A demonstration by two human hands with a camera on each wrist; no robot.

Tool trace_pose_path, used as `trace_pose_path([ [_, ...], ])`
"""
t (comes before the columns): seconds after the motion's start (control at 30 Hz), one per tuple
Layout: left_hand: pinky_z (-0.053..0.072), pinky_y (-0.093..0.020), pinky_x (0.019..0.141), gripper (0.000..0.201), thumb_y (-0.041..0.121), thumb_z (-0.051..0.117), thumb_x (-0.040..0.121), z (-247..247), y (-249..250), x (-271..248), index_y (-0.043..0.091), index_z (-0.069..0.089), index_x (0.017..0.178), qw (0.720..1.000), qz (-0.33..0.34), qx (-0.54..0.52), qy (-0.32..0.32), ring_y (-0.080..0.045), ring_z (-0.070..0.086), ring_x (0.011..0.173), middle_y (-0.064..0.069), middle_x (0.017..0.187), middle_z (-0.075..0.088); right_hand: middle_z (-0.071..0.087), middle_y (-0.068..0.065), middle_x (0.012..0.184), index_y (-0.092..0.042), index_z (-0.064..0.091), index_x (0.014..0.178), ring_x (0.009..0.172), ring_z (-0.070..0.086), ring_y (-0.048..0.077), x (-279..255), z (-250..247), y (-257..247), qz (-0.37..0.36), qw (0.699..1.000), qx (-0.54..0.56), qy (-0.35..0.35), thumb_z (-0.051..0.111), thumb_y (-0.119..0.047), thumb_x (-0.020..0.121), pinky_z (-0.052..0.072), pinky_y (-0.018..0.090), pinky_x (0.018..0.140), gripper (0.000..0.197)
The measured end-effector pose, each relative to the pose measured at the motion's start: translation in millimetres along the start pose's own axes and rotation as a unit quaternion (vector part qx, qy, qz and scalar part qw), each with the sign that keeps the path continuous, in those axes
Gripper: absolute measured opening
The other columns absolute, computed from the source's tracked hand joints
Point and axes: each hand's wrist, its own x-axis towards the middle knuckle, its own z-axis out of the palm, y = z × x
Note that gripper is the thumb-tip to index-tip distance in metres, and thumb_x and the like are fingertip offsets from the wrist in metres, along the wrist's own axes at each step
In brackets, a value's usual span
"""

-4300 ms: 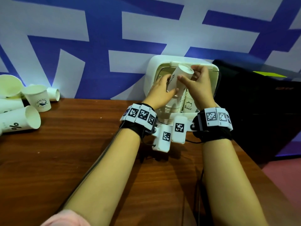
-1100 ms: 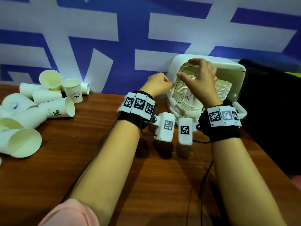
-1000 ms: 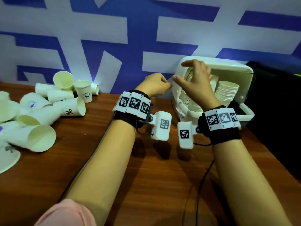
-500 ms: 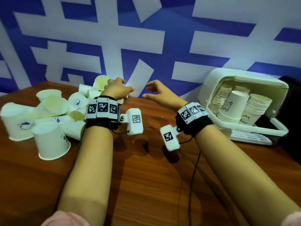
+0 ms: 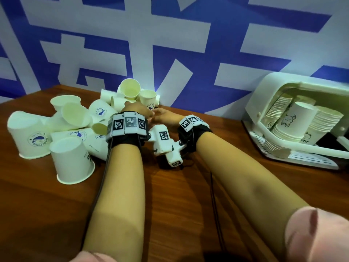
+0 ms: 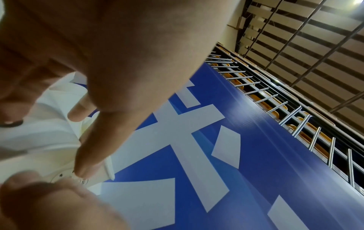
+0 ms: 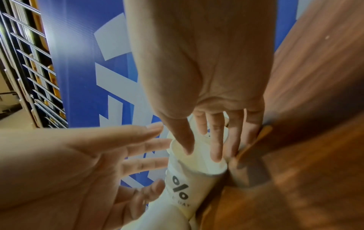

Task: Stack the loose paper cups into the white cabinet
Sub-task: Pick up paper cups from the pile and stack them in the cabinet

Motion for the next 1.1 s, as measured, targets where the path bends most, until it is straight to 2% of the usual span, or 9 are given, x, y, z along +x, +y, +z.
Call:
trace_pose_path([
  [0.13,0.035,-0.039,0.101,0.048,0.031,0.056,0.093,6,7,-4,0.007,0.047,0.134,1.0,0.006,0.029,0.006,-0.03,0.043,0.125,-0.015,0.134,0.044,0.058,0.013,0.094,-0.001,0.057,0.112,0.076,0.051,0.025,-24,7,-13,-0.007,1.0,0.019,-0.022,0.049,-0.002,0.096,0.04,0.031,0.065,0.018],
  [0.2,0.033,-0.039,0.104,0.045,0.025,0.054,0.094,8,8,-8,0.007,0.045,0.134,0.999,0.006,0.042,0.01,-0.032,0.037,0.13,-0.016,0.138,0.037,0.06,0.027,0.108,0.006,0.049,0.126,0.093,0.06,0.041,-26,9,-15,0.004,1.0,0.009,-0.004,0.045,-0.003,0.099,0.05,0.045,0.08,0.028],
  [0.3,0.034,-0.041,0.105,0.043,0.028,0.053,0.095,9,4,-7,0.006,0.047,0.131,0.999,-0.001,0.051,0.004,-0.032,0.033,0.132,-0.018,0.141,0.029,0.053,0.035,0.126,0.002,0.035,0.14,0.125,0.043,0.055,-27,14,-18,0.016,0.999,-0.015,0.036,0.048,0.003,0.096,0.031,0.063,0.108,0.046],
  [0.37,0.036,-0.04,0.102,0.043,0.033,0.052,0.095,8,2,-6,0.005,0.048,0.127,0.999,-0.009,0.044,0.004,-0.032,0.036,0.13,-0.019,0.139,0.03,0.056,0.017,0.1,0.0,0.027,0.141,0.097,0.06,0.041,-25,15,-19,0.02,0.998,-0.013,0.063,0.05,0.011,0.092,0.049,0.045,0.085,0.056],
  [0.47,0.04,-0.039,0.093,0.046,0.032,0.058,0.092,10,2,-7,0.006,0.045,0.128,0.999,-0.019,0.008,0.025,-0.033,0.043,0.124,-0.018,0.142,0.025,0.048,0.012,0.085,-0.002,0.027,0.13,0.063,0.047,0.022,-20,15,-16,0.012,0.994,0.007,0.105,0.052,0.018,0.087,0.04,0.033,0.058,0.054],
  [0.67,0.038,-0.042,0.095,0.053,0.032,0.054,0.094,13,5,-12,0.007,0.034,0.136,1.0,-0.007,-0.006,0.027,-0.035,0.044,0.123,-0.017,0.143,0.027,0.052,0.022,0.111,-0.005,0.027,0.14,0.077,0.054,0.022,-22,7,-10,0.019,0.996,-0.013,0.09,0.056,0.01,0.088,0.046,0.034,0.066,0.061],
  [0.87,0.045,-0.046,0.099,0.046,0.026,0.05,0.093,4,9,-14,0.011,0.037,0.133,0.998,0.049,-0.032,-0.021,-0.034,0.054,0.117,-0.017,0.129,0.049,0.057,0.021,0.102,0.001,0.05,0.12,0.083,0.051,0.027,-34,-11,-12,0.02,0.997,-0.047,0.056,0.049,0.007,0.089,0.04,0.036,0.068,0.032],
  [1.03,0.055,-0.022,0.052,0.028,0.016,0.046,0.094,-10,25,-28,0.02,0.039,0.12,0.976,0.106,-0.158,-0.104,-0.018,0.062,0.072,-0.007,0.094,0.057,0.057,0.011,0.095,-0.001,0.049,0.124,0.072,0.054,0.016,-73,-37,-18,-0.018,0.989,-0.022,0.143,0.053,0.008,0.083,0.044,0.02,0.05,0.042],
  [1.1,0.057,-0.026,0.058,0.03,0.013,0.045,0.094,-12,38,-37,0.019,0.041,0.122,0.962,0.146,-0.192,-0.125,-0.019,0.062,0.073,-0.009,0.1,0.058,0.058,0.016,0.103,0.0,0.048,0.128,0.075,0.056,0.019,-96,-52,-17,-0.025,0.981,-0.028,0.191,0.05,0.006,0.09,0.044,0.021,0.052,0.038],
])
